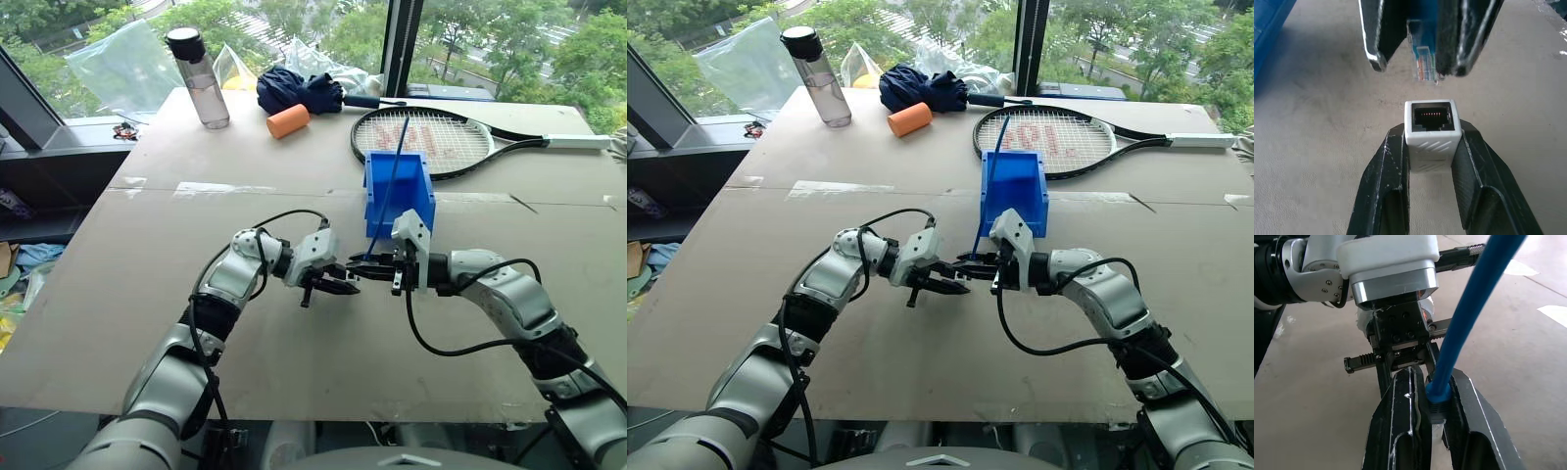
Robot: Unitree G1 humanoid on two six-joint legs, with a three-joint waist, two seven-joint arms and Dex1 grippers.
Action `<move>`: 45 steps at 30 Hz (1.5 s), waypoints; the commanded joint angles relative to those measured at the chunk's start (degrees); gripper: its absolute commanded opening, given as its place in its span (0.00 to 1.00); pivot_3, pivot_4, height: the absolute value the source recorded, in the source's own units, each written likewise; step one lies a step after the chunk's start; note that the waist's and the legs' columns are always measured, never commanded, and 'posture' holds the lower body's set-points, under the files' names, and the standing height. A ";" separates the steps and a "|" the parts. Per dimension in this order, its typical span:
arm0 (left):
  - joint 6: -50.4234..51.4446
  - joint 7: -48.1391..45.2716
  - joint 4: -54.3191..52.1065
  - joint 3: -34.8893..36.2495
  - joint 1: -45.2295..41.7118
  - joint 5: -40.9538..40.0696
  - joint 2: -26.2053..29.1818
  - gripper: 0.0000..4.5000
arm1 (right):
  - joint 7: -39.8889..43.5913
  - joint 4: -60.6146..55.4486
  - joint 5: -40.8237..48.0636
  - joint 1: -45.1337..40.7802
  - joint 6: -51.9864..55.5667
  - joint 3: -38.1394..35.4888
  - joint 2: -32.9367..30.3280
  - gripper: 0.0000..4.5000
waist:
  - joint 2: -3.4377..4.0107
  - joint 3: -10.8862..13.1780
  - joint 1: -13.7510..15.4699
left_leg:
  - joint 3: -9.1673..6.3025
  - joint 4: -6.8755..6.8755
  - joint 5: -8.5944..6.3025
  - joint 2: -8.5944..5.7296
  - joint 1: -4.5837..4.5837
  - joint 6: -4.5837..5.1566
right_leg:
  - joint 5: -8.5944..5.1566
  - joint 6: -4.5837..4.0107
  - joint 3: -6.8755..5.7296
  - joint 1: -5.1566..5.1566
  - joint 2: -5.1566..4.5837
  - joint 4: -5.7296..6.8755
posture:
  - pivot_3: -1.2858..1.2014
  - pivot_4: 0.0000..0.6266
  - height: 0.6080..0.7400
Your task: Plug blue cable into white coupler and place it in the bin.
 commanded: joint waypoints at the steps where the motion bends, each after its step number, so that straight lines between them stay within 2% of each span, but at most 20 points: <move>1: -1.06 -0.41 -0.67 0.10 -1.36 0.48 -0.34 0.13 | 3.35 2.38 -3.23 -1.38 -2.34 0.83 0.94 0.00 | 0.00 0.00 -0.01 | 0.00 0.03 0.00 0.00 -0.01 0.00 | 0.00 0.00 0.00 -0.01 0.00 0.01 | 0.52 0.24 1.00; 11: -1.30 -0.50 -0.93 0.00 -0.95 1.27 -0.31 0.13 | 6.84 5.10 -5.69 -2.74 -2.39 -0.11 4.44 0.00 | 0.02 -0.02 -0.03 | -0.02 0.05 0.00 0.00 -0.01 0.00 | 0.01 0.01 -0.02 -0.01 0.00 0.06 | 0.52 0.24 1.00; 29: -1.14 -0.46 -1.66 -0.20 -0.70 1.39 -0.85 0.13 | 12.51 12.29 -17.78 -2.34 -6.05 6.57 2.51 0.00 | 0.11 -0.15 0.04 | -0.02 0.07 0.00 -0.01 0.03 0.00 | 0.01 0.01 -0.02 0.01 0.00 0.09 | 0.52 0.24 1.00; 31: -1.40 0.06 -1.78 -0.05 -0.47 1.58 -0.91 0.13 | 12.51 12.65 -17.76 -1.83 -6.56 5.93 2.85 0.00 | 0.14 -0.19 0.05 | -0.02 0.07 0.00 0.00 0.03 0.00 | 0.01 0.01 -0.02 0.01 0.00 0.08 | 0.52 0.24 1.00; 33: 0.29 0.53 -3.28 1.07 0.44 0.52 -0.38 0.13 | 11.18 10.67 -14.39 -1.49 -5.07 1.95 4.15 0.00 | 0.15 -0.24 0.08 | -0.02 0.07 0.00 -0.01 0.03 0.00 | 0.01 0.01 -0.02 0.02 0.00 0.08 | 0.52 0.24 1.00; 34: 2.64 1.20 -5.46 2.52 1.53 -0.97 0.25 0.36 | 9.77 8.07 -11.05 -1.52 -2.99 -1.78 5.00 0.00 | 0.16 -0.24 0.05 | -0.02 0.07 0.00 -0.01 0.04 0.00 | 0.01 0.01 -0.02 0.03 0.00 0.08 | 0.52 0.24 1.00; 37: 9.71 4.15 -15.23 7.32 7.41 -5.89 2.58 0.62 | 5.07 -0.45 -1.90 -1.85 4.27 -11.59 6.18 0.00 | 0.24 -0.17 -0.13 | -0.03 0.08 0.00 0.01 -0.02 0.00 | 0.02 0.01 -0.02 0.00 -0.01 0.12 | 0.52 0.24 1.00; 40: 17.12 9.26 -27.25 13.76 15.15 -11.98 4.40 0.97 | -0.77 -5.34 4.03 -4.88 12.49 -19.33 5.49 0.00 | 0.29 -0.14 -0.34 | -0.02 0.07 0.00 0.07 -0.05 0.00 | 0.03 0.02 -0.01 -0.08 -0.03 0.21 | 0.52 0.24 1.00; 43: 22.39 17.75 -39.66 20.41 22.31 -17.38 3.40 0.97 | -6.58 -1.33 4.54 -12.15 19.45 -23.80 3.53 0.00 | 0.30 -0.13 -0.41 | -0.08 0.04 0.00 0.11 0.04 0.00 | 0.02 0.02 -0.07 -0.08 -0.05 0.34 | 0.52 0.24 1.00; 45: 25.06 24.63 -46.24 23.63 25.54 -19.80 1.10 0.97 | -10.47 7.44 1.69 -19.28 21.61 -24.63 2.86 0.00 | 0.30 -0.13 -0.28 | -0.07 0.02 0.00 0.10 0.10 -0.01 | 0.02 0.00 -0.09 -0.06 -0.09 0.37 | 0.52 0.24 1.00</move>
